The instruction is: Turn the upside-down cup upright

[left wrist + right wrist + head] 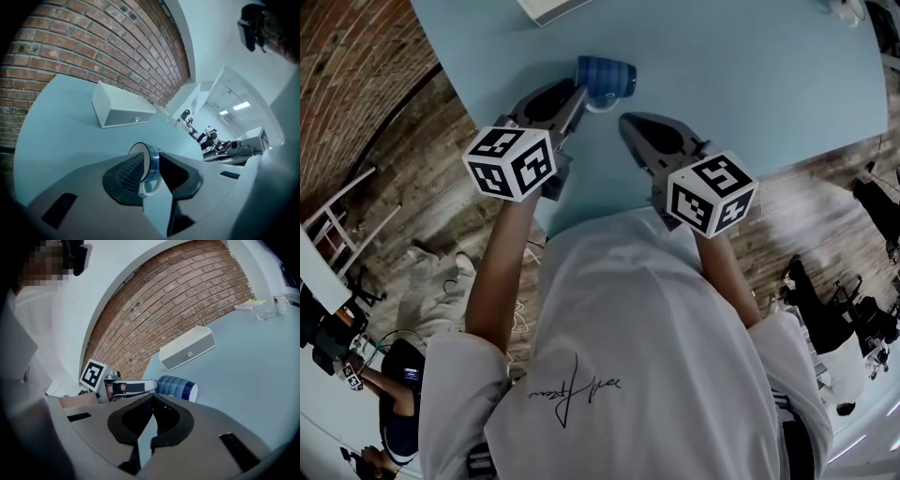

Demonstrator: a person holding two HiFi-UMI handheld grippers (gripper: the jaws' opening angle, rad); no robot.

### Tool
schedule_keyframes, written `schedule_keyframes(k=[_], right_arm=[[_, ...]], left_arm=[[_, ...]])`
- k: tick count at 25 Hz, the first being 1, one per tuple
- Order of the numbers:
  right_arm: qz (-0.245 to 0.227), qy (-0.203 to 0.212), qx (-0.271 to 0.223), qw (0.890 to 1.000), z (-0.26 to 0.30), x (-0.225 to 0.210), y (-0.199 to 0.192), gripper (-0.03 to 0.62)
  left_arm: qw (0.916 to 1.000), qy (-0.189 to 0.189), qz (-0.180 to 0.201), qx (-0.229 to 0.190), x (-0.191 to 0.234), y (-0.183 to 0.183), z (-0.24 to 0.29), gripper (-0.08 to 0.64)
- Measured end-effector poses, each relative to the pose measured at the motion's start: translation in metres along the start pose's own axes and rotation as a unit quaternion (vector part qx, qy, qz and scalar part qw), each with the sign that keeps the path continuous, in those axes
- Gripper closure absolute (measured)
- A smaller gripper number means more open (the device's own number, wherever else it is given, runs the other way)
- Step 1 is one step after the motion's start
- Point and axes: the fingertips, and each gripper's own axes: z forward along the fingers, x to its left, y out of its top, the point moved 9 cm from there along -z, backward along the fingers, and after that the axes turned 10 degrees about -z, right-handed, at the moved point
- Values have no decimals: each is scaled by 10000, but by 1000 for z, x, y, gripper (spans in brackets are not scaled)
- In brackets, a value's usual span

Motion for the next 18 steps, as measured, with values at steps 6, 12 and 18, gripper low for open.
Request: schedule_keyframes(k=[6,12,18], right_arm=[[27,-14,20,10000,2,-1,-1,571],[66,-29,47,10000,3,-2,-2,571],[100,-29,66,9999,5,-4,-3,571]], left_arm=[[9996,-148,-250,19,6,0,3,477],[9981,-318,-528,90,10,-1,7,477],[9958,-477,-770,113,12,0,9,483]])
